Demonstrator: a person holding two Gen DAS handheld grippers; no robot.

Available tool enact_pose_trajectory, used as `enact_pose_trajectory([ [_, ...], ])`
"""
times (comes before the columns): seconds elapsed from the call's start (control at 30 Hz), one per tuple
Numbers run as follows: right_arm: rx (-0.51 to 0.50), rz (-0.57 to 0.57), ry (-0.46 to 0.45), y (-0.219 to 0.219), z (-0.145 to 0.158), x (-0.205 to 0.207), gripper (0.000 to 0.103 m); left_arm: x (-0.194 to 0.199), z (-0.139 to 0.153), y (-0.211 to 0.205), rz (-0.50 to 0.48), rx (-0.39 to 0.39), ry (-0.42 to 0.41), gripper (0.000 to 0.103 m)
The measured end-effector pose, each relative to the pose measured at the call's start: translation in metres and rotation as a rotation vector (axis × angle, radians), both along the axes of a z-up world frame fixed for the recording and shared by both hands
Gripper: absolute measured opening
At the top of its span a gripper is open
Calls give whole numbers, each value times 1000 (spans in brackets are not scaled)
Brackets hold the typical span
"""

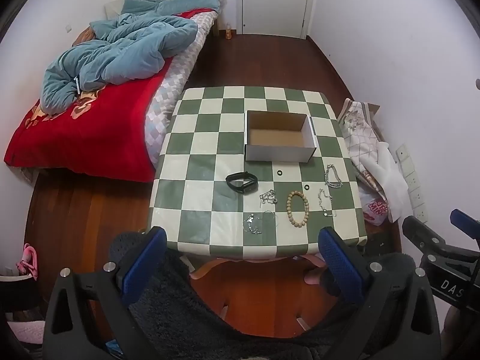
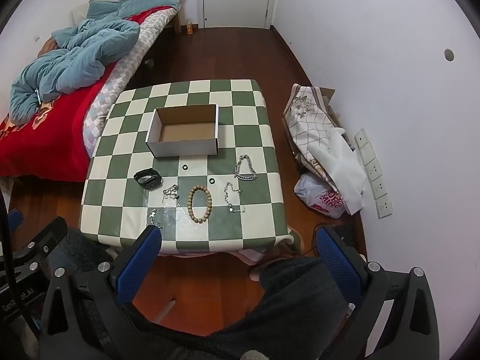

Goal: Organize jewelry

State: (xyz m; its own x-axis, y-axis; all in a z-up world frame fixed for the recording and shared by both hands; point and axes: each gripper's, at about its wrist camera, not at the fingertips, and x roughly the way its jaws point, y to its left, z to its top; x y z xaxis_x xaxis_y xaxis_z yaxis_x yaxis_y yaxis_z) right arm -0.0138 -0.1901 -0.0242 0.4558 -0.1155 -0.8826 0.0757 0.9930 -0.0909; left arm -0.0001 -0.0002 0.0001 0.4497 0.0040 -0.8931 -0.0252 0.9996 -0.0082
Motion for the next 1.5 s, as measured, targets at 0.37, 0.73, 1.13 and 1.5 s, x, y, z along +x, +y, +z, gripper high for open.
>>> enact_pose_trajectory([
  [0.37, 3, 5, 2, 2, 2, -1, 103, 3, 6, 0, -1, -6, -10, 103],
  [0.73, 0, 2, -5, 2, 4, -3, 103, 2, 11, -4, 2, -8, -19, 103],
  [1.13, 5, 3, -11, -5, 14, -5, 103, 1, 22, -9, -8, -6, -29, 103],
  [1.5, 4, 1, -20, -6, 16, -10, 103, 0, 25, -9, -13, -11, -41, 103],
])
